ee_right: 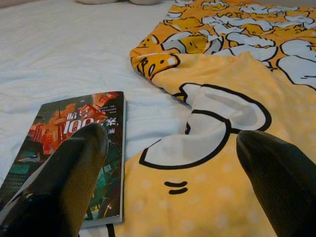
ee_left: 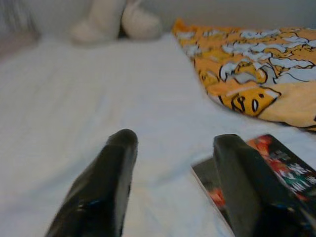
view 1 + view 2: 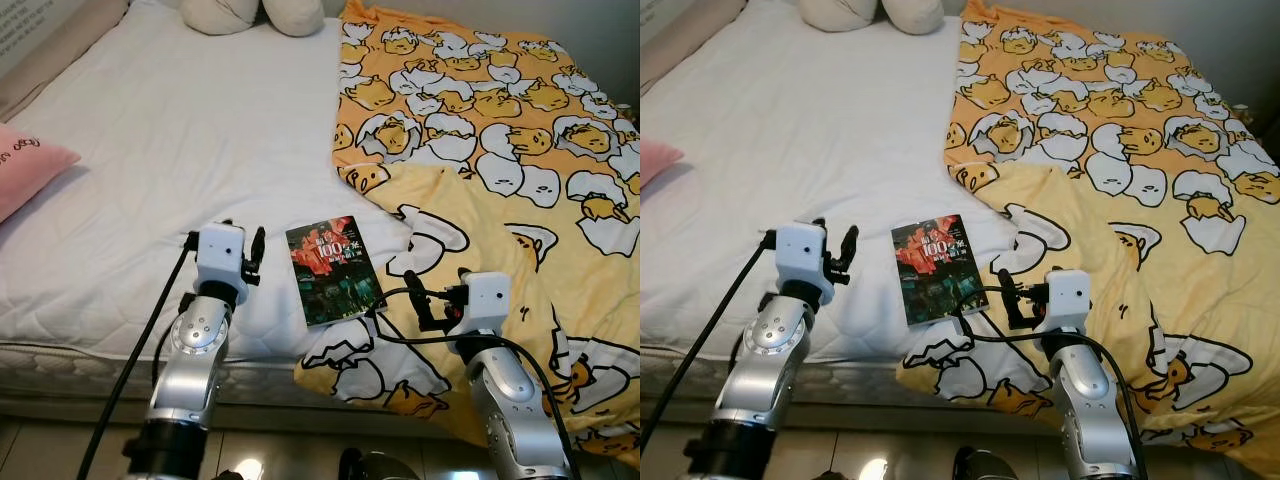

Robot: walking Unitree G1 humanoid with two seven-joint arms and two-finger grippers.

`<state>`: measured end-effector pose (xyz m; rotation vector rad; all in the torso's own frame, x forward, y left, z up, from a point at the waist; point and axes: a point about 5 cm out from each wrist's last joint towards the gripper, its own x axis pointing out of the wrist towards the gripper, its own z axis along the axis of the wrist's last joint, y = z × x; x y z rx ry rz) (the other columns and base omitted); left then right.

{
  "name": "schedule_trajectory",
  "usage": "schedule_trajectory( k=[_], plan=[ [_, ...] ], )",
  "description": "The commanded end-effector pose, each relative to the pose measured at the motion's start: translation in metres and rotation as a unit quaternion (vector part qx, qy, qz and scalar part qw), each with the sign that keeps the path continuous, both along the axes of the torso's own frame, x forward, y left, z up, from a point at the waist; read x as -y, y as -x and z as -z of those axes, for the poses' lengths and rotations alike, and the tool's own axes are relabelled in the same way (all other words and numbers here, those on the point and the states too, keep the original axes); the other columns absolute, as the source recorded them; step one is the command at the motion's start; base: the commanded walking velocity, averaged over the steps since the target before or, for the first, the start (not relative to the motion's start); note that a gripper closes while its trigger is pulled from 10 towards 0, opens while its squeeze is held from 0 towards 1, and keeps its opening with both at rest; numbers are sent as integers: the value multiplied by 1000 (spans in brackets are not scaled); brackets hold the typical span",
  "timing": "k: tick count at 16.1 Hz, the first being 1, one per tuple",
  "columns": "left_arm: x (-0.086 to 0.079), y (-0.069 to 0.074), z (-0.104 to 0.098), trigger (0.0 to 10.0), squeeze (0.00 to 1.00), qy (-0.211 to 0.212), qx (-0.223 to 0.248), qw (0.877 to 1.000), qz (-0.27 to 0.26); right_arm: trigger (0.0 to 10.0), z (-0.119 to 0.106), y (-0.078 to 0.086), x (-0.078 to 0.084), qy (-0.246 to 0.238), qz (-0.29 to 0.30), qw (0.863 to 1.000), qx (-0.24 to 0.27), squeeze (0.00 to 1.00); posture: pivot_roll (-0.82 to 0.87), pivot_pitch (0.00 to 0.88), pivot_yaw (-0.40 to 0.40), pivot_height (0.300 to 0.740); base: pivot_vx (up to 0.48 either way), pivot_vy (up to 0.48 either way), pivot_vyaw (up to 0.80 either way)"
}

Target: Clean up the room

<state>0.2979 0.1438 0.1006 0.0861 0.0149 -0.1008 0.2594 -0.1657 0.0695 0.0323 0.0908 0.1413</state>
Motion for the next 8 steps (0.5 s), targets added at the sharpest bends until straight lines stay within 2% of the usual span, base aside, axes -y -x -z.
schedule_trajectory(
  k=[1,5,8],
  plan=[
    [1,5,5,10000,1000,17,-19,1000,3,10000,3,2,4,-1,7,1000,1,1000,0,52,-38,736,0,0,0],
    [8,9,0,10000,1000,13,-13,999,30,10000,4,-7,5,-4,8,1000,7,1000,14,50,-41,736,0,0,0],
    [7,13,-2,10000,1000,4,-19,999,38,10000,5,-21,-4,-26,5,1000,1,1000,37,76,-46,736,0,0,0]
  ],
)
